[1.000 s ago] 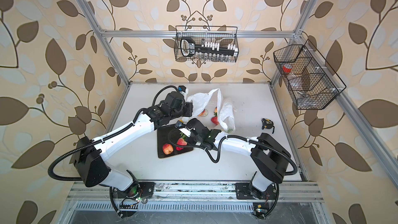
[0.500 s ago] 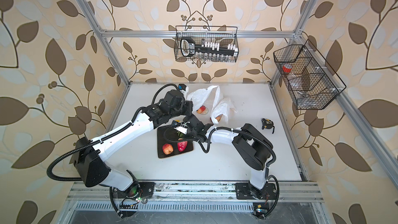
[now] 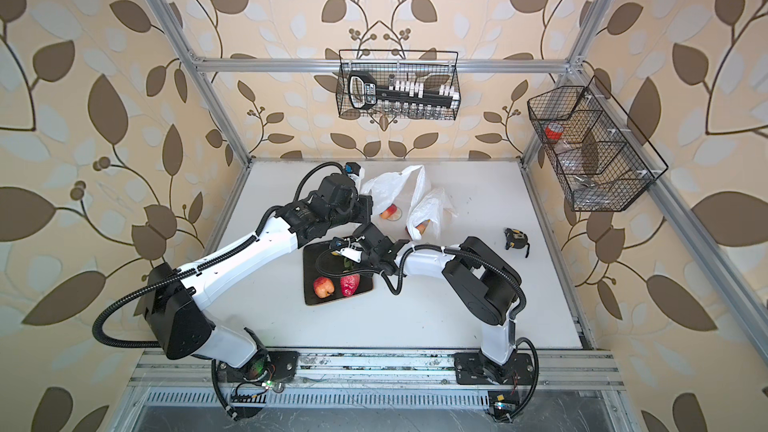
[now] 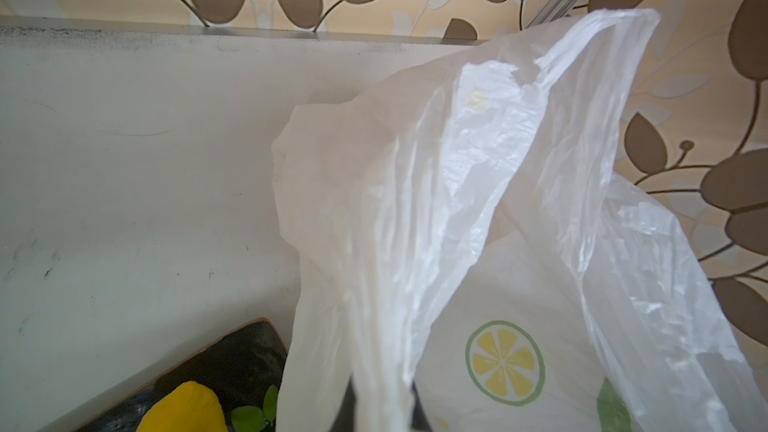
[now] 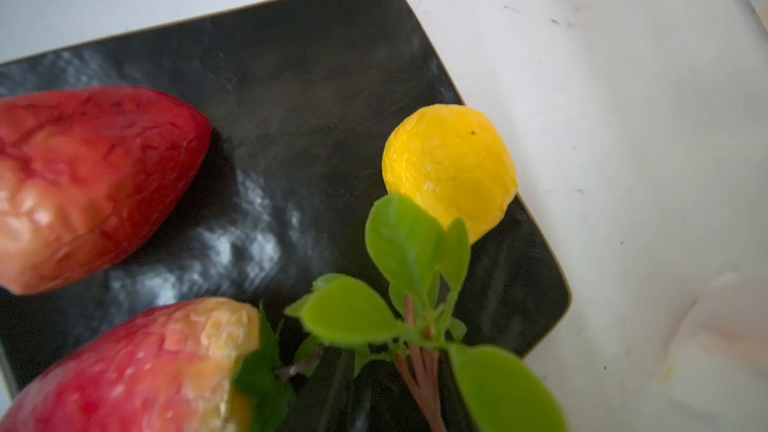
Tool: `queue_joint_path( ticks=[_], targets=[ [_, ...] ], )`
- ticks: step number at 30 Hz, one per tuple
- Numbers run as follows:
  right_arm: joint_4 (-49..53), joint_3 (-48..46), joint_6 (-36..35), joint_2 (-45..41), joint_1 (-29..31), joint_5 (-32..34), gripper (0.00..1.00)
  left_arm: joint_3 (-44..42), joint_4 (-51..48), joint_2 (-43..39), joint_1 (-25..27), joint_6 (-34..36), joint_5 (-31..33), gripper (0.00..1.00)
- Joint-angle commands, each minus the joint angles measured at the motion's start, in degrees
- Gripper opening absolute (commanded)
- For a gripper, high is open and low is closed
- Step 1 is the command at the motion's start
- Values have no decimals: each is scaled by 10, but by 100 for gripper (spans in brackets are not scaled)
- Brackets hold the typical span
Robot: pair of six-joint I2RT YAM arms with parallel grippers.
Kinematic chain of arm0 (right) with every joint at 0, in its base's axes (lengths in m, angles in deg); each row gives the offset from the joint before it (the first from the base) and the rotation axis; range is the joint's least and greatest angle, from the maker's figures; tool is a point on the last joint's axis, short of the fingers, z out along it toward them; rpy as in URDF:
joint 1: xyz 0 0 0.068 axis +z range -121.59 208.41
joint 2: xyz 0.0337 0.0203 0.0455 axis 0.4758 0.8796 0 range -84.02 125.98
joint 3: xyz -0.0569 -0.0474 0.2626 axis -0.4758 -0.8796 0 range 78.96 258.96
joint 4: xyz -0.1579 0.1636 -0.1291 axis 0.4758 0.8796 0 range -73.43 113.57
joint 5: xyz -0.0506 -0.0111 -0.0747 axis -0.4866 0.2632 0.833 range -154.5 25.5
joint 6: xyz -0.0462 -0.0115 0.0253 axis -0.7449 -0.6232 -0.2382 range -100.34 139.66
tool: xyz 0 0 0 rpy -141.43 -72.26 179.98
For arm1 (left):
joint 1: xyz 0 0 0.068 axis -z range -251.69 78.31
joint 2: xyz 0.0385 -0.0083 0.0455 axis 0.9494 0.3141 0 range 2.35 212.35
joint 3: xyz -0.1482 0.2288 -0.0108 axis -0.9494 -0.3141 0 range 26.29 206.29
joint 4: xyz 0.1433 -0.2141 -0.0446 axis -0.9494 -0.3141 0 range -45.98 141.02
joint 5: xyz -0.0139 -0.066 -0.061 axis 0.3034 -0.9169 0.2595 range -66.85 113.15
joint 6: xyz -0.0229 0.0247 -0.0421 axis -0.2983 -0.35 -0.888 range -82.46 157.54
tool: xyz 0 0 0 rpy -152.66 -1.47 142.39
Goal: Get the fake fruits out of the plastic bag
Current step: 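Carry the yellow lemon out onto the dark mat and release it, then reach the right gripper back into the bag toward the red strawberries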
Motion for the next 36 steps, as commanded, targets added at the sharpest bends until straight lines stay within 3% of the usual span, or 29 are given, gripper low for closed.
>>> queue_joint_path(
  ticks=[1,6,13,18,22,25,29,33,36],
  targets=[
    [11,5,6,-18,2,2,46,25,7,-1,-5,14,-8,0],
    [17,-22,19,-105,9,2,54,25,7,-3,-5,15,-4,0],
    [90,-92,51,-277,52,-16,54,21,12,-4,-5,11,-4,0],
    [127,-137,172,-423,68,-17,49,18,16,-2,-6,9,-2,0],
    [124,-152,317,-501,66,107,46,16,18,0,-6,6,-8,0],
    [139,-131,429,-510,61,207,47,9,18,-4,-5,2,-17,0],
    [157,-88,531,-456,42,274,44,-13,22,-16,-5,-7,-32,0],
    [231,-20,612,-366,-9,281,44,-36,15,-33,-5,-14,-33,0],
    [263,3,646,-312,-58,248,43,-55,12,-59,-4,-18,-21,0]
  ],
)
